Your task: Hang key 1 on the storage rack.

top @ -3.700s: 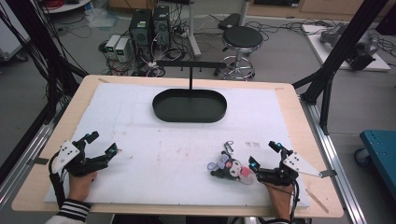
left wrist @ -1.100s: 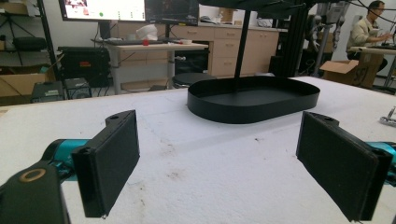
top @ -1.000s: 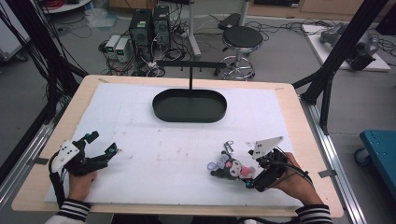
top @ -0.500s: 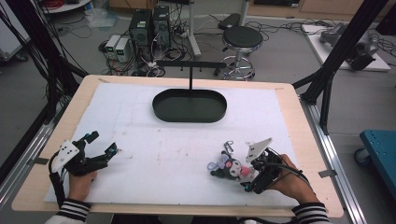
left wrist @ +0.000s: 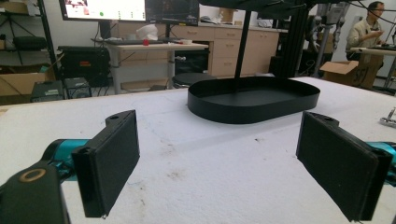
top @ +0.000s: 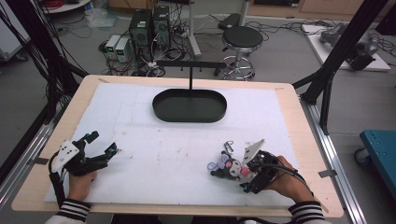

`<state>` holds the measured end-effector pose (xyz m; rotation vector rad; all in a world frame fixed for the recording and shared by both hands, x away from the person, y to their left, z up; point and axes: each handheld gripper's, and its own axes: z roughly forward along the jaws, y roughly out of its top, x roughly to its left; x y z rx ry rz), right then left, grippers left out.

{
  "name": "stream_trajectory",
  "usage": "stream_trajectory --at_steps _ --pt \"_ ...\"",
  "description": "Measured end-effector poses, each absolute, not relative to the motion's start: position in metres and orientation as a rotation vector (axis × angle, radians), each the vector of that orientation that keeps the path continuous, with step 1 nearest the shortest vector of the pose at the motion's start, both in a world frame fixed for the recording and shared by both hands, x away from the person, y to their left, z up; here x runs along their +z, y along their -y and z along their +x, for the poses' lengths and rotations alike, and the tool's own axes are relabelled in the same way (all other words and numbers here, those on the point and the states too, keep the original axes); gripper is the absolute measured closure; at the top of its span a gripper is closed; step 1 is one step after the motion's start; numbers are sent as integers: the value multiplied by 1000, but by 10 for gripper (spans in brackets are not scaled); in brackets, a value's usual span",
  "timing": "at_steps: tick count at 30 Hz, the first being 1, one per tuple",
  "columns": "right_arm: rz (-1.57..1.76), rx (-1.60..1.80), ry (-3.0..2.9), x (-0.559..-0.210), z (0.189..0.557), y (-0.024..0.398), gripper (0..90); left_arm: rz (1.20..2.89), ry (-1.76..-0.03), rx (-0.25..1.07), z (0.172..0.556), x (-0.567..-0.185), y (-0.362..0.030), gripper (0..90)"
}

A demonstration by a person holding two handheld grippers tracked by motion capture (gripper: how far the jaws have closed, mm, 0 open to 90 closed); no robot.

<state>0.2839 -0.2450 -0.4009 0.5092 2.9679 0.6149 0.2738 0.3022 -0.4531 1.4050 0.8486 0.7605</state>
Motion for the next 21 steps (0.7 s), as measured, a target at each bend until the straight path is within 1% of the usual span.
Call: stream_trajectory --at_steps 2,5,7,9,11,17,21 --pt "502 596 -2971 -402 284 244 197 1405 -848 761 274 -453 -302 137" --pt "497 575 -2977 -403 284 243 259 1405 -848 760 274 -453 -302 137" --pt "498 567 -2979 -403 285 243 316 1404 -849 760 274 -453 -302 137" --pt "486 549 -2971 -403 285 244 347 1405 -848 760 274 -453 -302 137" --pt "474 533 -2975 -403 285 244 440 1405 -849 760 274 -453 -302 137" --pt "458 509 -2971 -405 284 243 518 1404 -849 759 274 -453 -302 137" --pt "481 528 -2981 -404 285 245 536 1405 -848 760 274 -453 -302 137"
